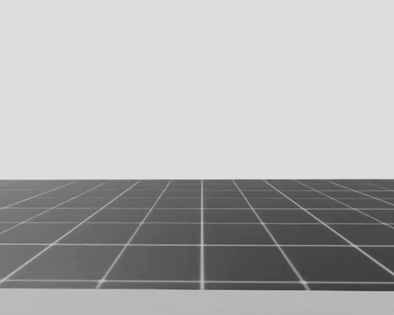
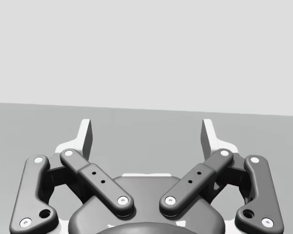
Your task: Pick up the pudding box and lift it.
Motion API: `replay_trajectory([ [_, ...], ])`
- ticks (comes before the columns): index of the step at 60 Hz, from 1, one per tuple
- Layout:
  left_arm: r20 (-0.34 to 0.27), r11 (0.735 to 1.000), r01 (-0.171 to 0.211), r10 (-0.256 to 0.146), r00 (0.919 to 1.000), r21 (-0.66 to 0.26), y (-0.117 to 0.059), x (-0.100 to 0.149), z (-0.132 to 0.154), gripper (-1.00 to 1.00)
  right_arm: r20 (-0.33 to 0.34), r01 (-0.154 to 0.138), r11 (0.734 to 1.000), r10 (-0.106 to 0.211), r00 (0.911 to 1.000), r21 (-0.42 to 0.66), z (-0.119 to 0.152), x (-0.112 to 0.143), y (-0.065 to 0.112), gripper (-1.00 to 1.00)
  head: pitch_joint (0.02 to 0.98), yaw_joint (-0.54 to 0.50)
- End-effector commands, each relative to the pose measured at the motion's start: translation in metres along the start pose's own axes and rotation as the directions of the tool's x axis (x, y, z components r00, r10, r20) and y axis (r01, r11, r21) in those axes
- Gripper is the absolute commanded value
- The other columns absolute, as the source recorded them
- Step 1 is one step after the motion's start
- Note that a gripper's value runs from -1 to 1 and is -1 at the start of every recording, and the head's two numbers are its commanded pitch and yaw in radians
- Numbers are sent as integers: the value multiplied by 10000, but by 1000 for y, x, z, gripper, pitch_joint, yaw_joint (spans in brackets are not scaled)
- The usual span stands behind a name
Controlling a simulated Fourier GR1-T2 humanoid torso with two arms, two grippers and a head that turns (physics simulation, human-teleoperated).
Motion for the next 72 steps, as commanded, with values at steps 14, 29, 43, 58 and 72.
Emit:
replay_trajectory([
  [14, 5, 10000, -9, 9, 10000, -15, 0, 1, 1, -1000, 12, 655, 9969, -656, 9978, 444, 1, 4, -1, -1000, 172, 10],
  [29, 38, 10000, -47, 47, 10000, -1, 2, 1, 1, -1000, -4, 579, 9981, -579, 9983, 189, 0, 5, -3, -1000, 447, 0],
  [43, 24, 10000, 11, -11, 10000, -90, 2, 1, 0, -1000, 20, 481, 9988, -481, 9988, 132, 0, 5, -3, -1000, 676, -71],
  [58, -42, 9994, 162, -163, 9999, -312, -5, 1, 2, -1000, 21, 392, 9992, -392, 9992, 90, -1, 5, -4, -1000, 799, -226],
  [72, -54, 9985, 252, -255, 9997, -477, -14, 0, 5, -1000, -15, 419, 9990, -419, 9991, 130, -1, 6, -4, -1000, 856, -301],
])
